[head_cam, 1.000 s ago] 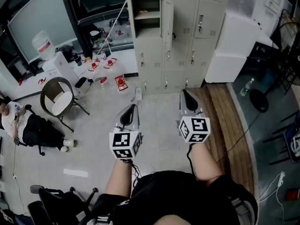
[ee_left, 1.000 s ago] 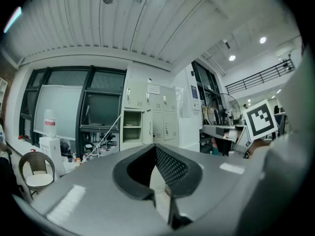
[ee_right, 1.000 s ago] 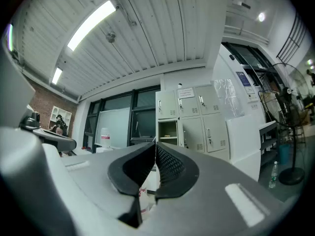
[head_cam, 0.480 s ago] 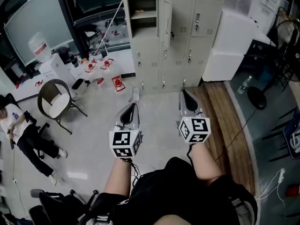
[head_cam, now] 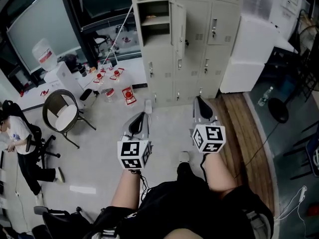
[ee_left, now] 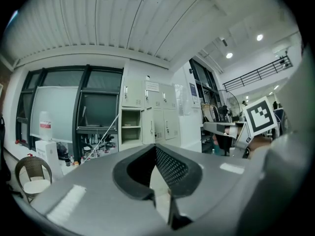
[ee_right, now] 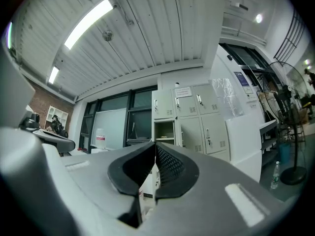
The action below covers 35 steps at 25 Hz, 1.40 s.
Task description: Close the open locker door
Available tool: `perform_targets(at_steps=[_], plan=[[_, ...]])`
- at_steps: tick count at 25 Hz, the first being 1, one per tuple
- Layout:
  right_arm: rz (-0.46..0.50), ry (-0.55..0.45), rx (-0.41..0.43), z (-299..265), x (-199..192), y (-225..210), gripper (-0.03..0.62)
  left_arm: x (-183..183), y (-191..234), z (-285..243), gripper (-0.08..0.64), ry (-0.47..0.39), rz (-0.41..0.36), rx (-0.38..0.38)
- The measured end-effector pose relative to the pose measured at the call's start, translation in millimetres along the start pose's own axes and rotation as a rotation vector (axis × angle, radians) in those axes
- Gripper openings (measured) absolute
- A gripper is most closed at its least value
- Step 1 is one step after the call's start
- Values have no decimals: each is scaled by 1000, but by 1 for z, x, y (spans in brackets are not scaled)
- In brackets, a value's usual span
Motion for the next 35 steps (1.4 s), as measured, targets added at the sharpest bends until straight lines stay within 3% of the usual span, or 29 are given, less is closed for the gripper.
perform_targets(at_steps=[15, 26, 35], plan=[[-11, 10, 29, -171, -8, -71, 12, -14, 47, -173, 0, 35, 5, 16], [-46, 34, 61, -295, 14, -147, 12, -2, 58, -324, 1, 61, 13, 13], [-39, 52, 78, -350, 26, -171, 12, 15, 65, -388, 2, 46, 8, 3]])
Point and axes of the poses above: the fingertips, and each gripper's own axes: z backward along the fingers, y to its left, x out of its top, the point moved 6 cm from there along z, backward along the fingers, and after that the axes turned 14 degrees about -z, right-handed, at the moved point
